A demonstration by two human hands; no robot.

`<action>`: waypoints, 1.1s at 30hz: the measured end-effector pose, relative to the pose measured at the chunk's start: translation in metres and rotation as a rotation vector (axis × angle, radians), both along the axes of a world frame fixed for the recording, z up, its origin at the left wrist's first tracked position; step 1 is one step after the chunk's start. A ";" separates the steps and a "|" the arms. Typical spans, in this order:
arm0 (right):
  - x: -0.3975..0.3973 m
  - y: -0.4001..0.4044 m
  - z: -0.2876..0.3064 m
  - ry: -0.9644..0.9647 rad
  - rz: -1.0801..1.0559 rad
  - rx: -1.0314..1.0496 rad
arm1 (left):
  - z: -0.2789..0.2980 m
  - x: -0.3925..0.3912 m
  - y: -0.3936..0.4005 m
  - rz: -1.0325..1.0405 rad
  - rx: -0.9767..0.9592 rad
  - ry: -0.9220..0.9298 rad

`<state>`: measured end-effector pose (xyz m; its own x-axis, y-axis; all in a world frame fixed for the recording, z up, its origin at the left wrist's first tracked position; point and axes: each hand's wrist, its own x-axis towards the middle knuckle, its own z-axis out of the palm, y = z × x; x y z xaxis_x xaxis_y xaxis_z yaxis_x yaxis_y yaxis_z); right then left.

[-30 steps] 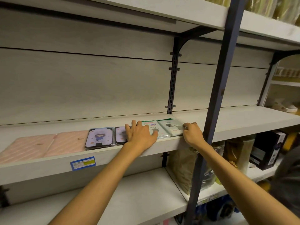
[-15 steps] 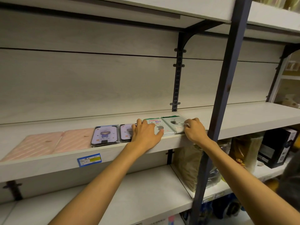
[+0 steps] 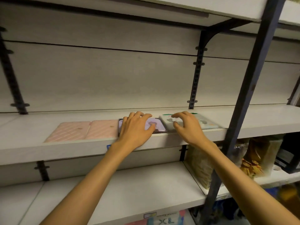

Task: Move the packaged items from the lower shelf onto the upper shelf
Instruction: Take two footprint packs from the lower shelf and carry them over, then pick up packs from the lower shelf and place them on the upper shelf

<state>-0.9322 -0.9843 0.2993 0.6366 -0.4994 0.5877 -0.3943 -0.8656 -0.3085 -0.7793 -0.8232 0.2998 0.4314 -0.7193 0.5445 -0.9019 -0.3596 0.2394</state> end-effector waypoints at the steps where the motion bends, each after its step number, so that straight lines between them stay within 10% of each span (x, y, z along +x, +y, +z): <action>1: 0.008 0.015 -0.002 0.001 0.031 -0.001 | -0.001 0.006 0.016 0.012 -0.006 0.010; 33: 0.361 0.609 -0.151 0.207 0.662 0.217 | -0.143 0.269 0.638 0.389 0.007 0.320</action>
